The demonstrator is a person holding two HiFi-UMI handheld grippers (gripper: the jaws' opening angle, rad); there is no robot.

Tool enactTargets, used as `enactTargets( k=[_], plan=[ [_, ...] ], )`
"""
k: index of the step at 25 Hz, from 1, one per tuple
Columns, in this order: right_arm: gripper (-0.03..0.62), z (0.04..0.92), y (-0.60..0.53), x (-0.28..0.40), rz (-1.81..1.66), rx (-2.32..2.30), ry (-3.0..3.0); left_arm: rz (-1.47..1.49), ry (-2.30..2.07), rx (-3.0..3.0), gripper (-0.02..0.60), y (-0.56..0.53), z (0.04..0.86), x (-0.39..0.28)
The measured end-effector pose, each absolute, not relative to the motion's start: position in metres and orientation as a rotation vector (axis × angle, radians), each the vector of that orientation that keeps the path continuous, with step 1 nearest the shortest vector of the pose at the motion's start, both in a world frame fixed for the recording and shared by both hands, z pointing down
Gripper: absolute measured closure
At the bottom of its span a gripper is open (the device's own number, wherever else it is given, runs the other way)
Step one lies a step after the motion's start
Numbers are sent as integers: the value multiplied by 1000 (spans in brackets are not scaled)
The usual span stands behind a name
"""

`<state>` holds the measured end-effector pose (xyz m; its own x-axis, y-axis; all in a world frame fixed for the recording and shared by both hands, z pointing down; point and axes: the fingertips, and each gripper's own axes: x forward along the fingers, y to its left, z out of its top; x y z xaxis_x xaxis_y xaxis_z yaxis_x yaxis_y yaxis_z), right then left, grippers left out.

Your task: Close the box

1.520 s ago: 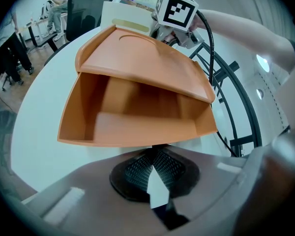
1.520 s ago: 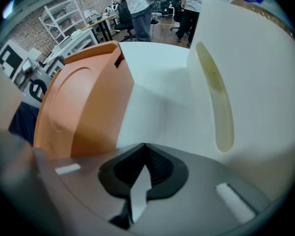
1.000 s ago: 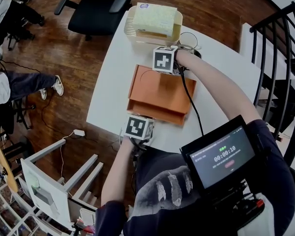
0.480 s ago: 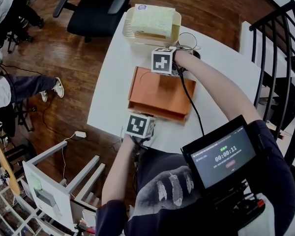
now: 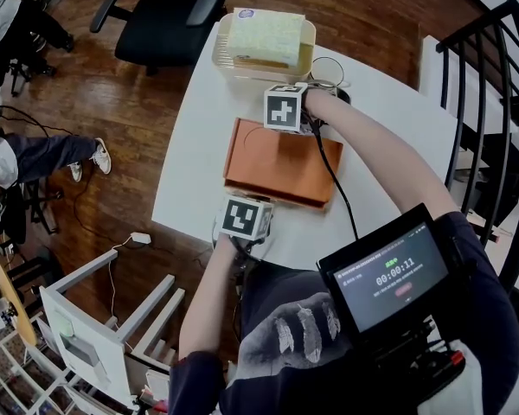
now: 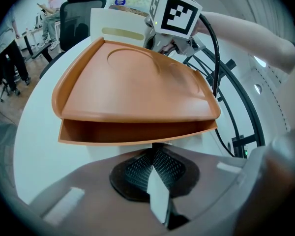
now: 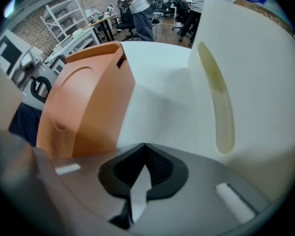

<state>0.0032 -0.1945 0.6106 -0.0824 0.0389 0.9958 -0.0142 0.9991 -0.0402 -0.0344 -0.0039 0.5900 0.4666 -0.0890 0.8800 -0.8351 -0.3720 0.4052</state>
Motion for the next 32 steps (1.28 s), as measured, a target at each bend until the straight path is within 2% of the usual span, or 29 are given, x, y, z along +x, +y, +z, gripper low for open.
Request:
enactTargets(
  k=[32],
  plan=[
    [592,610,-191,3,-44,-64,-1612,998,-806,1828,568,-24,585,-30]
  ],
)
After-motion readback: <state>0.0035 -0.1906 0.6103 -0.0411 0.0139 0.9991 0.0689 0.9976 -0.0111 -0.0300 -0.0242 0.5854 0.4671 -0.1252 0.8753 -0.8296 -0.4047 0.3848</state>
